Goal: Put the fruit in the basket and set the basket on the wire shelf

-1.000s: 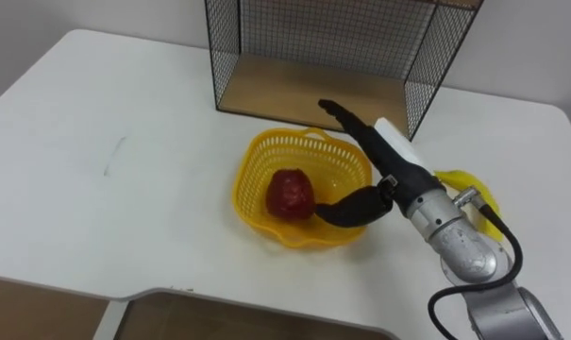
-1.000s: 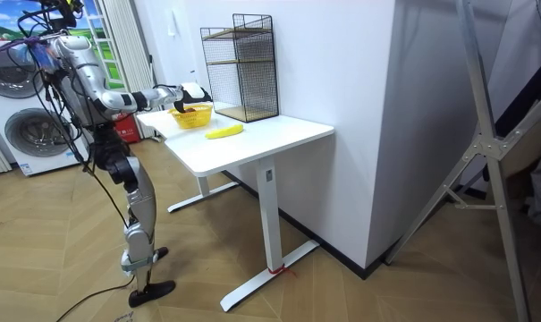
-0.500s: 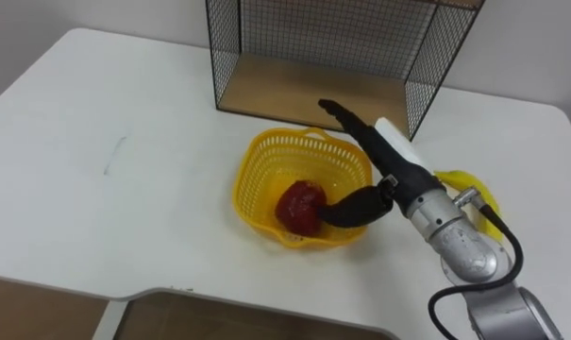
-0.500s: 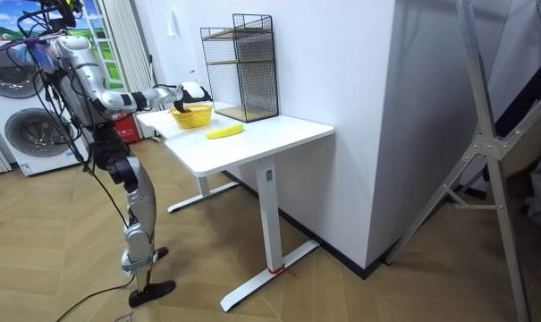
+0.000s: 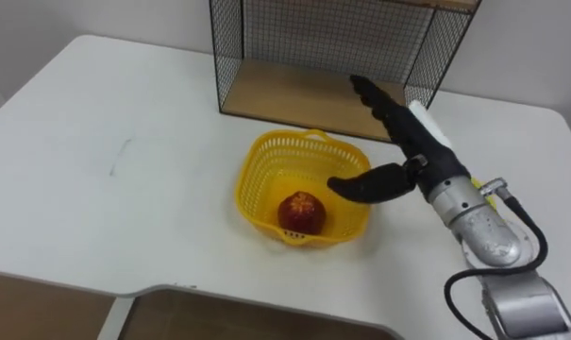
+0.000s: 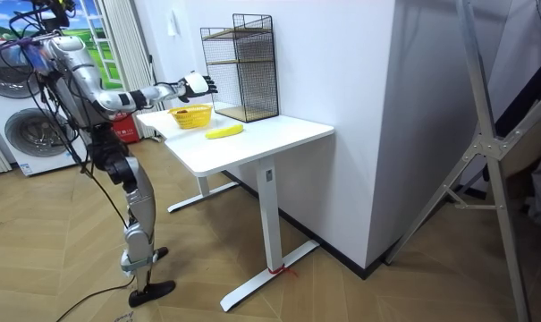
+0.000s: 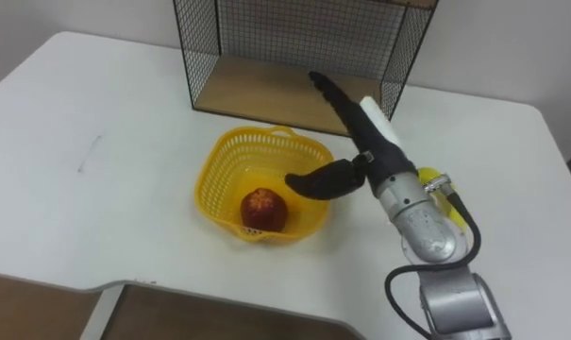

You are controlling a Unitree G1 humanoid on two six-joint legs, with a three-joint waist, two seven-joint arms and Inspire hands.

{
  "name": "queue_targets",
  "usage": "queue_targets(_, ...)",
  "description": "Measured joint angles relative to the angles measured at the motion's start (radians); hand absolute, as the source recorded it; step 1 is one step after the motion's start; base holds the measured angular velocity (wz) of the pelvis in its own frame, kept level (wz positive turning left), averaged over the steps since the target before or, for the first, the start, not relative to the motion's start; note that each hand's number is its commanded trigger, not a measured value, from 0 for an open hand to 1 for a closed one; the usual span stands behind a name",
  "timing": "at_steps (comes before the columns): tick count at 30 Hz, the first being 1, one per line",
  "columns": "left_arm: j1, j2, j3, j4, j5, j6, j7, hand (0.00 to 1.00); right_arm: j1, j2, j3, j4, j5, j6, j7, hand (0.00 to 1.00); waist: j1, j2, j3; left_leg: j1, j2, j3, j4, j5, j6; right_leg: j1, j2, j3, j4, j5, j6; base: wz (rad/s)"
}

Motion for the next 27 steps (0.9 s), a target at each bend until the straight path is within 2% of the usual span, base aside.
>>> queue_targets(1,0.007,-0.005,0.020,0.000,0.004,0.000,-0.001,0.00,0.000,0.000,-0.007,0.000,0.008,0.000,-0.007,0.00,-0.006,0.004,-0.0052,0.004,0.000,0.000,-0.003,0.000,0.000,0.002,0.000,0.000,0.000,0.000,0.000,0.00)
queue_targets(3,0.011,-0.007,0.044,-0.001,0.007,0.000,-0.001,0.00,0.000,0.000,-0.031,0.000,0.015,-0.002,-0.020,0.00,-0.013,0.006,-0.0087,0.008,0.000,0.000,-0.004,0.000,0.000,0.006,0.000,0.000,0.000,0.000,0.000,0.00)
queue_targets(9,0.016,-0.010,0.108,-0.001,0.008,0.000,-0.001,0.00,-0.001,-0.001,-0.127,-0.004,0.024,-0.003,-0.098,0.00,-0.035,-0.001,-0.0055,0.028,0.000,0.004,-0.010,0.001,-0.001,0.022,0.000,0.001,0.000,0.000,0.000,-0.01)
queue_targets(12,0.011,-0.010,0.109,-0.001,0.008,0.000,0.003,0.00,-0.001,-0.003,-0.160,-0.001,0.038,-0.005,-0.155,0.00,-0.036,-0.003,-0.0045,0.026,0.000,0.008,-0.010,0.001,-0.001,0.016,-0.001,0.002,0.002,0.000,0.000,-0.03)
queue_targets(19,0.013,-0.010,0.108,0.000,-0.001,0.001,0.005,0.00,-0.002,-0.005,-0.168,0.063,0.088,-0.011,-0.244,0.00,-0.056,-0.009,-0.0001,0.027,0.001,0.009,-0.014,0.001,-0.001,0.015,-0.001,0.002,0.001,0.000,0.000,0.00)
queue_targets(23,0.013,-0.010,0.108,0.000,-0.001,0.001,0.005,0.00,-0.002,-0.010,-0.169,0.086,0.111,-0.011,-0.264,0.00,-0.057,-0.009,-0.0002,0.031,0.001,0.013,-0.023,0.001,-0.001,0.014,-0.001,0.003,-0.001,0.000,0.000,-0.03)
queue_targets(27,0.020,-0.010,0.114,0.002,-0.001,0.001,0.005,0.00,-0.022,-0.046,-0.169,0.150,0.142,-0.011,-0.281,0.00,-0.054,-0.011,-0.0014,0.043,0.001,0.017,-0.033,0.002,-0.002,0.015,-0.001,0.005,-0.001,0.000,0.000,-0.05)
